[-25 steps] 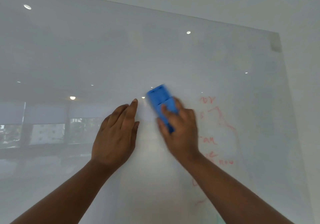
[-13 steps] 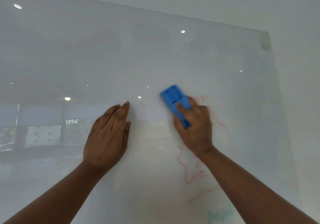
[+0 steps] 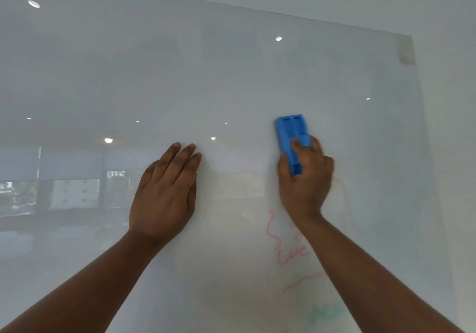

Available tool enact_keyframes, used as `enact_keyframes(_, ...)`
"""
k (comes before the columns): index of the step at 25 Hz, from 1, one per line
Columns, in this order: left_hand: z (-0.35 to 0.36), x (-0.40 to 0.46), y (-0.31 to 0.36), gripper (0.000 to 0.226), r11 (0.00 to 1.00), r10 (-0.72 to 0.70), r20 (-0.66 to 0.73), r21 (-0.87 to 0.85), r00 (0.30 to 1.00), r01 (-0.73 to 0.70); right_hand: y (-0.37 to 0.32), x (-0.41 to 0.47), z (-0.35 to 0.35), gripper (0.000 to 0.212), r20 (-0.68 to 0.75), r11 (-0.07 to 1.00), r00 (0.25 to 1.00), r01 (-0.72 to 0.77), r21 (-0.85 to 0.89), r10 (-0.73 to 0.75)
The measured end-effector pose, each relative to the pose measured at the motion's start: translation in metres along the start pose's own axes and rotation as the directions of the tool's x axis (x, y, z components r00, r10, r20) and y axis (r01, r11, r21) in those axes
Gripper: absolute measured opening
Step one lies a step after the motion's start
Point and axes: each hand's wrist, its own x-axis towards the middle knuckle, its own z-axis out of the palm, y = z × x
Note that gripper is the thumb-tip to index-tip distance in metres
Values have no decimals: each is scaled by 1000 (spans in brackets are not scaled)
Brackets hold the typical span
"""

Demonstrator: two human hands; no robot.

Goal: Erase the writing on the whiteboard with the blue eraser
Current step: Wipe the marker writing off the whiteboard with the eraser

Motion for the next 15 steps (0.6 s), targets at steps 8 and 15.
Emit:
enact_keyframes(8, 0, -2, 1, 42, 1000, -17, 7, -5, 1000, 17, 35, 1, -23, 26, 68, 954, 952, 300, -19, -298)
enact_keyframes(15, -2, -2, 1, 40, 1000, -3, -8, -18, 1000, 3, -1, -39, -12, 20, 98, 926, 922, 366, 94, -374)
